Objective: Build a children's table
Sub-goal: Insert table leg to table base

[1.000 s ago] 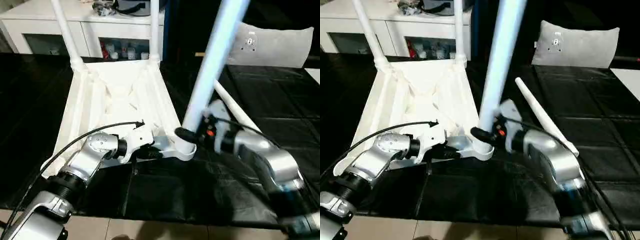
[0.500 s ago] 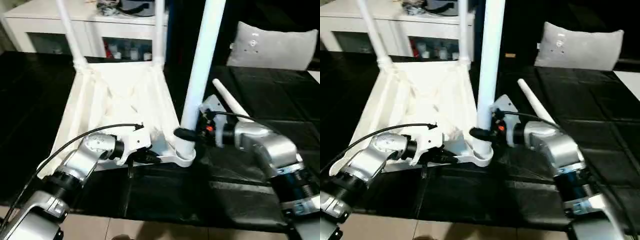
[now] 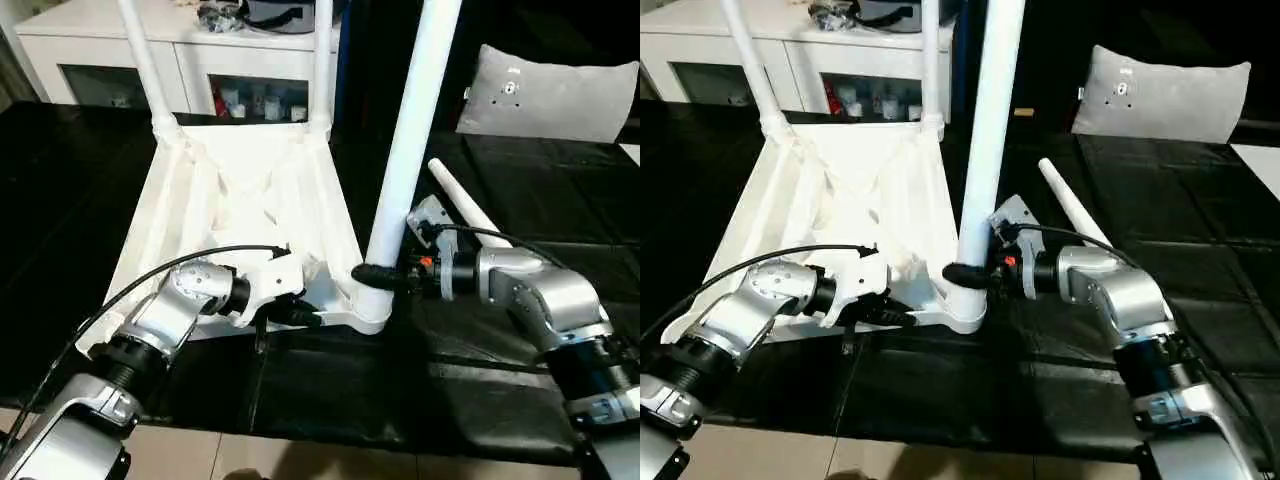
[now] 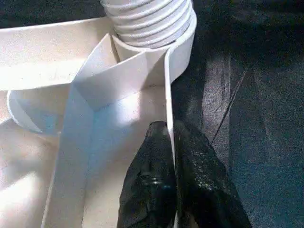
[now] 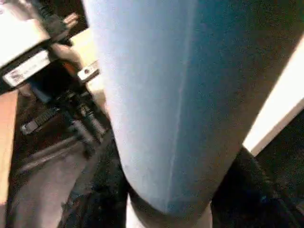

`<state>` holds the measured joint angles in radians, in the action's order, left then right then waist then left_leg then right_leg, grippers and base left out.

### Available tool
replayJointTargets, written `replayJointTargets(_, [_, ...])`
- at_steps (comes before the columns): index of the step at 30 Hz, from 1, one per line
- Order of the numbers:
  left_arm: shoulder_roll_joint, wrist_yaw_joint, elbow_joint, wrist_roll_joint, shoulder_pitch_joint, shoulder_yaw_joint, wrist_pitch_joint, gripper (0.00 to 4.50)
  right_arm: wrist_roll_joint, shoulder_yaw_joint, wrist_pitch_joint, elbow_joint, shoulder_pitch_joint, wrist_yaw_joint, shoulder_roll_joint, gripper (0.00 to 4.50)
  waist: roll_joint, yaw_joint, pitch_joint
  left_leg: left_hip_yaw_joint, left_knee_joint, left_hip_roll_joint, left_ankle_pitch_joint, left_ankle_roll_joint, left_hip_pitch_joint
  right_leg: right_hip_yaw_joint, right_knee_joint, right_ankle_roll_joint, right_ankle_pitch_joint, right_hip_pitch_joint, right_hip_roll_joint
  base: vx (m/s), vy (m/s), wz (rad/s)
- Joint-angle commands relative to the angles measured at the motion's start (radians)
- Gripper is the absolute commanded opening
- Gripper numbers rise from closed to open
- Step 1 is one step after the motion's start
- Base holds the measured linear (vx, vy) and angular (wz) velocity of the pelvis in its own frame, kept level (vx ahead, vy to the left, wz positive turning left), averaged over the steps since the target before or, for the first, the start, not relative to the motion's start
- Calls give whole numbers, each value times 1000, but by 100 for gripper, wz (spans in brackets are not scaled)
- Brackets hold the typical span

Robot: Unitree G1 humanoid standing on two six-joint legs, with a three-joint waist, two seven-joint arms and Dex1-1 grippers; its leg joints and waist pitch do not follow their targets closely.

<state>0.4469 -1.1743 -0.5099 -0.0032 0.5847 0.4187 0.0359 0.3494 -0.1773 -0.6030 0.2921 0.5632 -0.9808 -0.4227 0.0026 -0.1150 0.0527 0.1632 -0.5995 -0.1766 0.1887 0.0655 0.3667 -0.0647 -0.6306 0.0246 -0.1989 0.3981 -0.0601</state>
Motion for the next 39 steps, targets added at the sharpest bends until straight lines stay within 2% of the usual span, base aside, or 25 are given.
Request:
replayJointTargets(1, [4,-8,-16,28,2,8,1,0,1,33,15,37,-6,22,13,188,5,-6,-66,-14,68,-51,165,-2,-7,53,81,200,-183,-54,-92,0,0,0])
replayJointTargets(4, [2,0,-21,32,2,7,-7,0,25,55,16,42,-18,14,20,188,6,-5,-64,-14,69,-51,180,0,-8,53,85,196,-201,-55,-91,0,0,0])
replayJointTargets(5, [-3,9,-26,32,2,3,-10,0,47,79,16,48,-35,13,27,188,4,-6,-65,-15,70,-52,181,2,-9,53,84,196,-203,-55,-92,0,0,0])
replayJointTargets(6, [-5,14,-26,31,1,0,-8,0,58,92,20,48,-52,16,31,188,12,-8,-66,-15,69,-53,180,2,-8,53,83,199,-192,-55,-93,0,0,0])
replayJointTargets(7, [-5,14,-26,31,1,0,-8,0,58,92,20,48,-52,16,31,188,10,-8,-67,-14,69,-53,181,1,-9,53,85,199,-184,-55,-92,0,0,0])
replayJointTargets(8, [-12,24,-19,26,-3,-6,-2,0,76,119,38,35,-98,26,40,188,15,-10,-67,-16,70,-53,182,3,-8,53,83,203,-173,-55,-93,0,0,0])
replayJointTargets(10, [-14,28,-17,25,-4,-8,-1,0,78,128,47,29,-114,33,45,187,10,-10,-67,-15,69,-53,185,1,-7,53,83,203,-168,-56,-93,0,0,0])
replayJointTargets(11, [-19,42,-21,25,-5,-14,-1,0,75,151,78,10,-152,59,60,187,17,-10,-66,-16,70,-52,189,2,-7,52,83,206,-166,-55,-92,0,0,0])
replayJointTargets(13, [-19,42,-21,25,-5,-14,-1,0,75,151,78,10,-152,59,60,187,13,-11,-66,-17,72,-52,204,1,-9,51,86,199,-196,-56,-91,0,0,0])
replayJointTargets(14, [-22,51,-23,25,-6,-17,-1,0,64,150,104,-6,-174,71,63,187,19,-13,-66,-17,73,-52,209,3,-11,51,88,199,-209,-54,-91,0,0,0])
replayJointTargets(15, [-26,63,-28,25,-7,-22,-1,0,34,137,158,-41,-220,86,61,187,26,-14,-62,-18,75,-53,232,8,-11,53,96,184,-251,-51,-93,0,0,0])
replayJointTargets(17, [-28,66,-27,25,-8,-23,-1,0,15,127,179,-55,-236,96,57,187,22,-15,-62,-18,76,-53,249,11,-14,53,98,174,-271,-50,-93,0,0,0])
replayJointTargets(18, [-30,71,-28,25,-10,-26,-1,0,-7,113,200,-76,-256,105,50,187,30,-16,-61,-20,77,-52,252,14,-13,52,99,168,-286,-51,-93,0,0,0])
replayJointTargets(19, [-30,71,-28,25,-10,-26,-1,0,-7,113,200,-76,-256,105,50,187,27,-15,-59,-18,78,-52,261,13,-14,53,103,161,-302,-48,-92,0,0,0])
replayJointTargets(20, [-33,75,-30,26,-11,-28,-2,0,-41,95,222,-107,-276,119,37,187,28,-16,-60,-20,78,-51,258,10,-13,53,103,153,-320,-49,-93,0,0,0])
replayJointTargets(22, [-34,76,-31,26,-11,-29,-2,0,-57,88,230,-119,-282,125,32,187,27,-15,-61,-20,79,-52,253,7,-11,54,102,149,-317,-50,-92,0,0,0])
replayJointTargets(23, [-34,77,-33,29,-11,-28,-3,0,-80,67,231,-128,-283,125,18,187,29,-14,-63,-20,78,-50,239,1,-8,54,101,149,-305,-52,-91,0,0,0])
replayJointTargets(26, [-32,76,-36,34,-9,-25,-6,0,-123,16,232,-125,-271,112,-8,187,30,-13,-62,-20,77,-50,238,-2,-8,53,101,145,-304,-49,-88,0,0,0])
replayJointTargets(29, [-19,49,-38,40,2,-14,-17,0,-135,-32,216,-97,-226,72,-12,187,32,-9,-60,-22,80,-51,279,0,-13,53,106,144,-357,-46,-90,0,0,0])
replayJointTargets(30, [-16,42,-41,41,7,-12,-20,0,-135,-40,208,-87,-213,61,-12,187,32,-6,-58,-22,82,-51,286,1,-11,53,106,142,-364,-47,-90,0,0,0])
replayJointTargets(34, [-9,28,-45,43,16,-10,-25,0,-131,-59,182,-71,-190,33,-13,187,34,2,-55,-24,86,-51,327,6,-19,54,115,135,-423,-46,-93,0,0,0])
replayJointTargets(35, [-4,14,-53,45,30,-9,-28,0,-114,-72,155,-44,-164,-6,-14,187,29,4,-56,-24,86,-50,322,3,-20,53,114,139,-418,-47,-92,0,0,0])
replayJointTargets(36, [-2,10,-56,46,33,-8,-30,0,-110,-75,151,-36,-158,-16,-14,187,29,4,-56,-24,86,-50,322,3,-20,53,114,139,-418,-47,-92,0,0,0])
replayJointTargets(39, [2,-6,-63,46,43,-8,-31,0,-124,-91,152,-5,-138,-42,-22,187,30,1,-61,-22,84,-55,274,-1,-16,56,102,171,-309,-51,-92,0,0,0])
